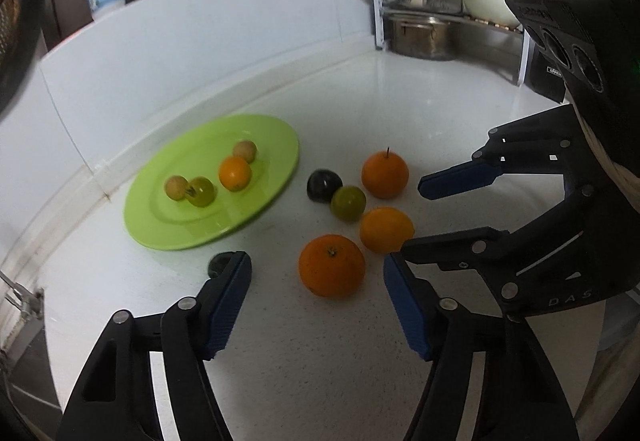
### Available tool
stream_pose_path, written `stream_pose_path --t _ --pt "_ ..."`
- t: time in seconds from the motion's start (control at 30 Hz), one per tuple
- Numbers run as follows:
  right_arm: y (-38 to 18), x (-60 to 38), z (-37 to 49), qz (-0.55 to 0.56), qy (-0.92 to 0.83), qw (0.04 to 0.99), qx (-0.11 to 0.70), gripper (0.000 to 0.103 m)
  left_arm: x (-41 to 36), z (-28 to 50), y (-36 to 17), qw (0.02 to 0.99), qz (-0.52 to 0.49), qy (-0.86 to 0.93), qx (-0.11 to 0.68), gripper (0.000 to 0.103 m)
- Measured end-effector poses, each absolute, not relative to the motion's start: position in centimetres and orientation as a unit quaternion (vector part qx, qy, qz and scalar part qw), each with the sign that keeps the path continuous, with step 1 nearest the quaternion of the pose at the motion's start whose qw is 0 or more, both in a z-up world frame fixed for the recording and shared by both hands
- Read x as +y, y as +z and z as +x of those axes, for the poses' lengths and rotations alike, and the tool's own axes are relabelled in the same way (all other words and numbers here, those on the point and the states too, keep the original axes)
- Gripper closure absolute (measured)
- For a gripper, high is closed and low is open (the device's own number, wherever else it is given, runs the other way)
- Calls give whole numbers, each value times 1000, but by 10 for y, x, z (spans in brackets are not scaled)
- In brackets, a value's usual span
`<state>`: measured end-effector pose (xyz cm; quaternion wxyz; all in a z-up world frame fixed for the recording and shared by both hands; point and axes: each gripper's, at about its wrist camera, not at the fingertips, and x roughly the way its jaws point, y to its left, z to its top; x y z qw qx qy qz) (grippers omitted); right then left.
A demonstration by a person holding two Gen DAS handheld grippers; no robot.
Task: Organize fruits
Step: 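Grasp a large orange with the left tool while the right tool grasps another orange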
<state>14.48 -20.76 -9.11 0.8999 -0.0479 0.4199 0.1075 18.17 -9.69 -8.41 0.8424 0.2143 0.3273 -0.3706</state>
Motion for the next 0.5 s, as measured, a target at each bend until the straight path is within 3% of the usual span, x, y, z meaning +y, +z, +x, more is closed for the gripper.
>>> stream_pose_path --t 0.23,0.5 --pt "-108 -213 159 -34 127 891 434 60 -105 192 -96 830 203 -375 359 44" --pt "-113 -218 173 -15 144 888 437 66 -106 202 -100 822 174 -379 388 62"
